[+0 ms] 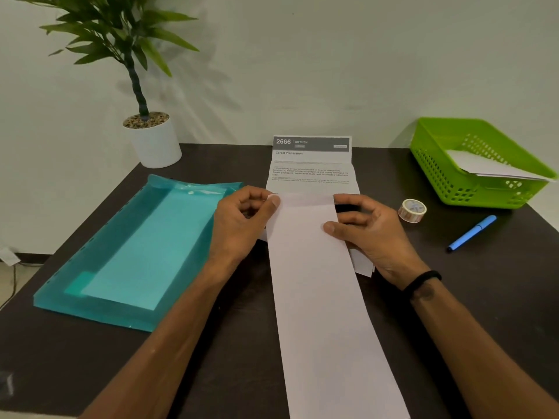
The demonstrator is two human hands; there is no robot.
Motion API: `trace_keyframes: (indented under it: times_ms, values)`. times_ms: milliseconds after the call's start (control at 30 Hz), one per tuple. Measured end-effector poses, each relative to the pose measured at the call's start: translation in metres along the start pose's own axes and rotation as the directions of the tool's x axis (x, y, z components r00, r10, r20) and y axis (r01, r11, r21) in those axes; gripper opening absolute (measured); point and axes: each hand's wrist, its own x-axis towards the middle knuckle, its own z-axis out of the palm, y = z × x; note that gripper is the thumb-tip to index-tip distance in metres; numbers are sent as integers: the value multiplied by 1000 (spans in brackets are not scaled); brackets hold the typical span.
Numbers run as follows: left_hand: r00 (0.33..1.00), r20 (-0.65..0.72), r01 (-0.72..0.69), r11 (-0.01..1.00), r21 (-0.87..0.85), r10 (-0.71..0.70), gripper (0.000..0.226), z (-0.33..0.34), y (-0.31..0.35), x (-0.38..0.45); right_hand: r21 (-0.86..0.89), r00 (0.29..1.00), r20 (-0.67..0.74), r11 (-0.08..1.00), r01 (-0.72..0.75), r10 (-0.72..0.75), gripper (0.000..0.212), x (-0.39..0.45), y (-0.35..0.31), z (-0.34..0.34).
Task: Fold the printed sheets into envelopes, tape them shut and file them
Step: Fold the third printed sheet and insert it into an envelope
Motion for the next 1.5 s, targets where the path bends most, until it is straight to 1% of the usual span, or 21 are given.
trace_keyframes:
  times_ms: [67,100,200,267,367,433,500,567,667,733,800,833,867,933,1000,1067,1133,1200,1300,1400,1500]
  values:
    - [986,100,149,976,-157,-135,9,1,4,-2,-5,1000,5,1000,19,-19,51,-1,-1,2]
    - [973,158,197,960,-198,-167,10,1,5,-3,-6,999,-1,999,35,-35,47,-3,-2,3]
    - [916,336,302,929,-215,-220,16,2,5,-6,-43,998,-31,998,55,-56,37,-7,-4,6]
    - [876,413,366,900,-236,-248,19,2,7,-8,-51,999,-8,998,30,-31,31,-7,-4,3]
    - [839,448,444,865,-233,-310,45,2,11,-11,30,992,111,998,-58,54,36,-5,-5,-1]
    - [805,461,510,833,-215,-374,50,0,16,-14,56,968,227,990,-127,111,42,-6,-6,-3]
    - [775,458,567,799,-199,-435,50,0,23,-15,63,943,303,984,-166,140,40,-7,-5,-4]
    - [740,480,612,768,-188,-471,46,-1,33,-19,97,947,294,981,-167,132,40,-7,-4,-4]
    - [649,563,687,712,-146,-512,43,-14,48,-29,187,983,159,975,-117,88,43,-3,-2,-6]
    - [616,604,645,764,-18,-506,36,-33,53,-33,234,996,67,969,-77,63,44,0,-1,-7]
    - [581,639,472,848,240,-504,46,-57,63,-30,274,999,9,960,-51,50,33,0,-3,-9]
    - [576,639,360,860,361,-510,53,-69,67,-25,283,999,-6,958,-46,50,26,-1,-4,-10]
    - [591,621,275,852,446,-515,54,-79,73,-20,287,999,-13,957,-46,52,22,-1,-5,-10]
    - [671,567,137,831,539,-478,46,-96,87,-7,277,999,-6,960,-43,46,21,-3,-8,-12]
    - [754,524,35,821,570,-396,36,-108,101,7,247,999,35,968,-45,38,28,-5,-10,-11]
    - [799,530,-107,800,590,-284,32,-116,111,22,218,993,111,974,-67,44,38,-8,-10,-12]
    - [794,572,-207,795,570,-204,31,-120,116,33,188,979,197,978,-90,53,47,-9,-10,-12]
    - [783,606,-243,829,504,-139,27,-121,118,40,172,969,242,980,-96,53,51,-10,-9,-10]
    - [768,635,-273,857,437,-79,23,-116,115,42,216,977,210,973,-77,30,43,-10,-7,-4]
    - [760,646,-301,842,448,-72,26,-110,105,43,248,989,148,968,-48,11,35,-8,-6,-1]
    - [753,656,-339,824,454,-51,21,-103,94,43,197,986,165,980,-26,-8,49,-8,-4,-8]
